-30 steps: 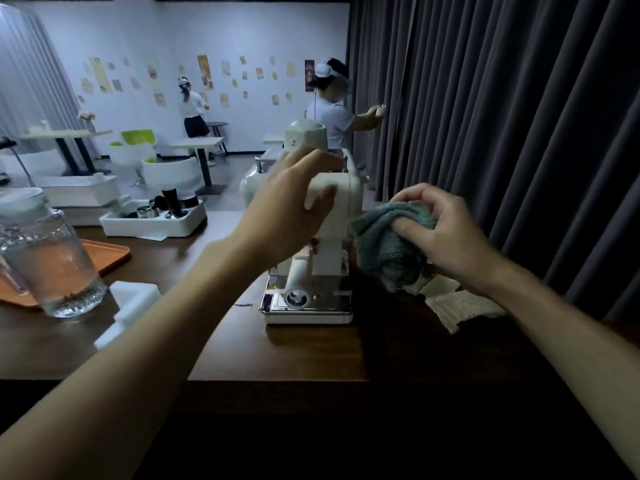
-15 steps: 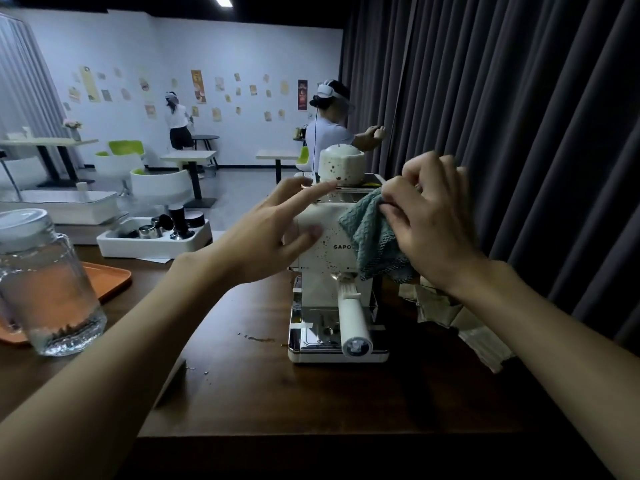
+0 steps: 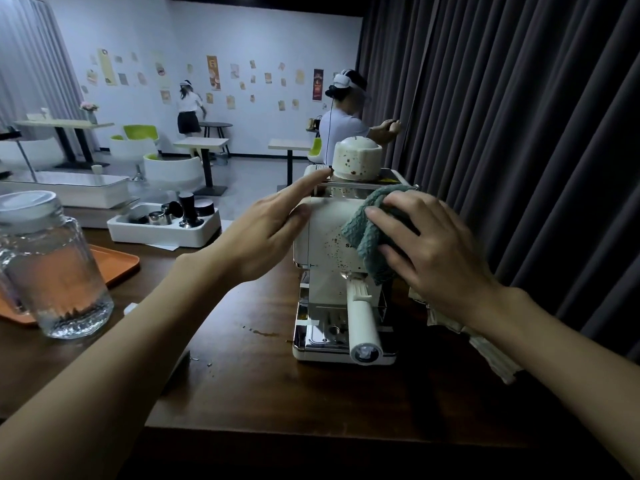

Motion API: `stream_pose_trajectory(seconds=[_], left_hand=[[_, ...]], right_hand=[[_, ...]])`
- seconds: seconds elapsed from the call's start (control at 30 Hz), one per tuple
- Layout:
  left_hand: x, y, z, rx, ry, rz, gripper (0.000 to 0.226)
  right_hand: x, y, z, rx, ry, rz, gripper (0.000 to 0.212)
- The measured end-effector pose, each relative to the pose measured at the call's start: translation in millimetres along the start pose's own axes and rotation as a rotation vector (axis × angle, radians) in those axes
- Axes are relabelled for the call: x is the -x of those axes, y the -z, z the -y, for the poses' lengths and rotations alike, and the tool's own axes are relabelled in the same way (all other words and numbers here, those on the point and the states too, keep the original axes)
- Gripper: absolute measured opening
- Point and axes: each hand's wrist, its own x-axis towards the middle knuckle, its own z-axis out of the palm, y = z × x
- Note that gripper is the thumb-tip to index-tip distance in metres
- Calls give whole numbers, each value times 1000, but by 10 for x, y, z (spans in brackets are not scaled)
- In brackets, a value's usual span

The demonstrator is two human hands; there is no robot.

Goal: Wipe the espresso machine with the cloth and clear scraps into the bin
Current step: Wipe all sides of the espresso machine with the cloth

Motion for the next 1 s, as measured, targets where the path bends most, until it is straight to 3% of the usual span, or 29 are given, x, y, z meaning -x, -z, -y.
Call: stream_pose_trajectory(seconds=[0.27, 0.77, 1.0], left_hand=[[-26, 39, 111, 17, -56, 54, 50], [-69, 164, 205, 25, -117, 135, 62], [-61, 155, 199, 83, -107, 109, 65]], right_hand=[[-101, -90, 154, 14, 98, -1, 38], [-66, -25, 254, 40, -57, 99, 60], [-238, -83, 358, 120, -102, -5, 59]])
